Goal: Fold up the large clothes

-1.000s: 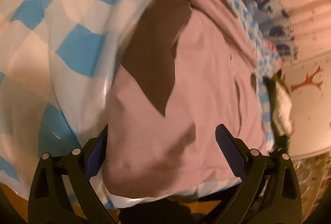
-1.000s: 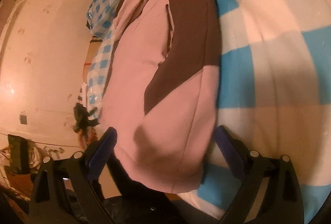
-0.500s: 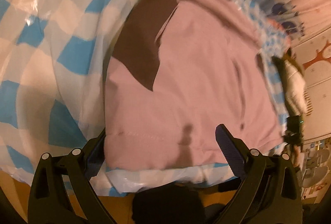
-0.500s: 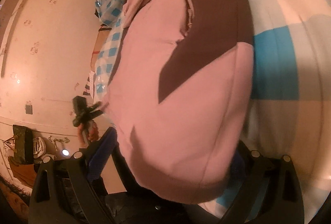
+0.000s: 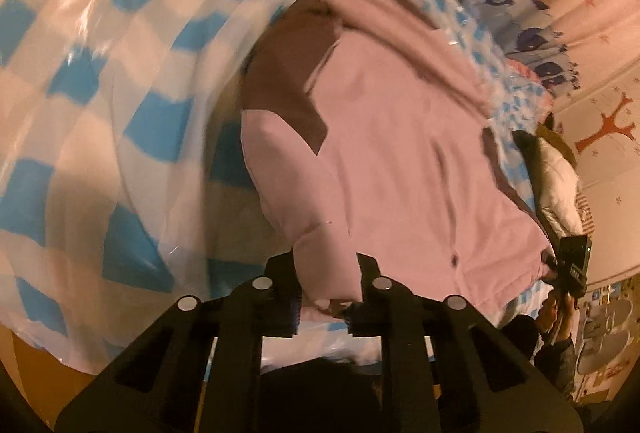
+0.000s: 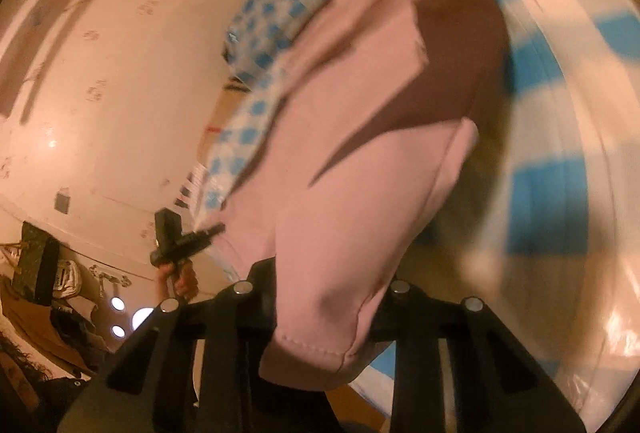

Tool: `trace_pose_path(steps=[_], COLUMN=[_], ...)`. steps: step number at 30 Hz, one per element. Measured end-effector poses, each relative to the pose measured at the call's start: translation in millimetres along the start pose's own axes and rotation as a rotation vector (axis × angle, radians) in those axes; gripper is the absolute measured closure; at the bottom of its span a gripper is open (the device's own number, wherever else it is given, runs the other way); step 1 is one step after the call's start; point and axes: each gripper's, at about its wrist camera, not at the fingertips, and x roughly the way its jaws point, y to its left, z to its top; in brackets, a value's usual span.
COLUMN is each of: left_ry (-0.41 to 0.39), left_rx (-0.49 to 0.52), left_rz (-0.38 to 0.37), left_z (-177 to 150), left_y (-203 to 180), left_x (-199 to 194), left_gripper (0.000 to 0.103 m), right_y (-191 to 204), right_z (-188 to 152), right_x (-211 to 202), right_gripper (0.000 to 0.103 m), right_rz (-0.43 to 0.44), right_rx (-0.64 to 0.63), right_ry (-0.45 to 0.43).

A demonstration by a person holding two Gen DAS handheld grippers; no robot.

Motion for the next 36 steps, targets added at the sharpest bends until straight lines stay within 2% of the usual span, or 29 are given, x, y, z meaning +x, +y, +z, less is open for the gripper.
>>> trace_pose_path(steps=[5, 9, 11, 13, 14, 15, 17, 18, 20, 22, 23, 24, 26, 27, 29, 30, 32, 33, 34, 35, 36], left_ry=[-0.074, -0.099, -0.068, 0.033, 0.084, 0.123, 0.203, 0.224, 0.231, 0.244, 0.247, 0.249, 0.246, 0.249, 0.263, 0.271, 0.288, 0.278, 0.248, 0.235, 0.219], left_rx=[0.039, 0.079, 0.096, 0.106, 0.095, 0.078, 0.014, -0.008, -0.047, -0.075, -0.082, -0.094, -0.115, -0.117, -0.11, -0.102, -0.075, -0.041, -0.011, -0.002, -0.014], left_rz=[-0.081, -0.166, -0.186, -0.189, -0.173, -0.153, -0.114, -0.103, -0.07, -0.064, -0.054, -0.053, -0.045, -0.047, -0.071, -0.08, -0.109, -0.094, -0.084, -0.088, -0.088], left_z=[-1, -24, -42, -64, -72, -79, -95, -100, -110, -113, -114, -113, -111, -112, -113, -116, -122, -125, -128, -128, -128], left_y=[-31, -54, -61, -57, -52, -45, -26, -19, -6, 3, 7, 10, 14, 13, 10, 7, -3, -10, -16, -20, -22], left_x=[-39, -75, -80, -63, -50, -37, -7, 2, 15, 21, 22, 24, 29, 33, 44, 48, 59, 63, 63, 64, 61], left_gripper=[0.094, 0.094, 0.091, 0.084, 0.072, 0.063, 0.057, 0.052, 0.043, 0.04, 0.037, 0.031, 0.025, 0.024, 0.023, 0.023, 0.023, 0.027, 0.037, 0.067, 0.084], right_y=[29, 49, 53, 47, 39, 23, 2, -14, -34, -48, -51, -54, -57, -57, -58, -59, -61, -63, -61, -56, -49], right_z=[8, -12, -22, -35, -41, -48, -57, -64, -73, -77, -77, -77, -77, -76, -75, -74, -76, -77, -78, -78, -79], right_x=[-23, -62, -81, -94, -97, -93, -87, -78, -72, -69, -69, -69, -66, -65, -64, -65, -63, -60, -56, -54, -54], right_gripper=[0.078, 0.078, 0.078, 0.078, 0.076, 0.075, 0.066, 0.063, 0.05, 0.048, 0.043, 0.04, 0.033, 0.031, 0.02, 0.018, 0.015, 0.015, 0.016, 0.039, 0.063], right_rz=[0.09, 0.158, 0.152, 0.122, 0.097, 0.061, -0.001, -0.042, -0.075, -0.058, -0.04, -0.023, -0.015, -0.008, 0.042, 0.072, 0.077, 0.058, 0.05, 0.047, 0.021], right_rx=[-0.035, -0.057, -0.073, -0.067, -0.046, -0.017, 0.014, 0.054, 0.108, 0.145, 0.153, 0.165, 0.17, 0.171, 0.201, 0.217, 0.231, 0.225, 0.212, 0.178, 0.136], right_ry=[-0.106, -0.169, -0.175, -0.146, -0.128, -0.071, 0.016, 0.079, 0.123, 0.137, 0.137, 0.136, 0.142, 0.141, 0.131, 0.12, 0.117, 0.126, 0.144, 0.157, 0.154])
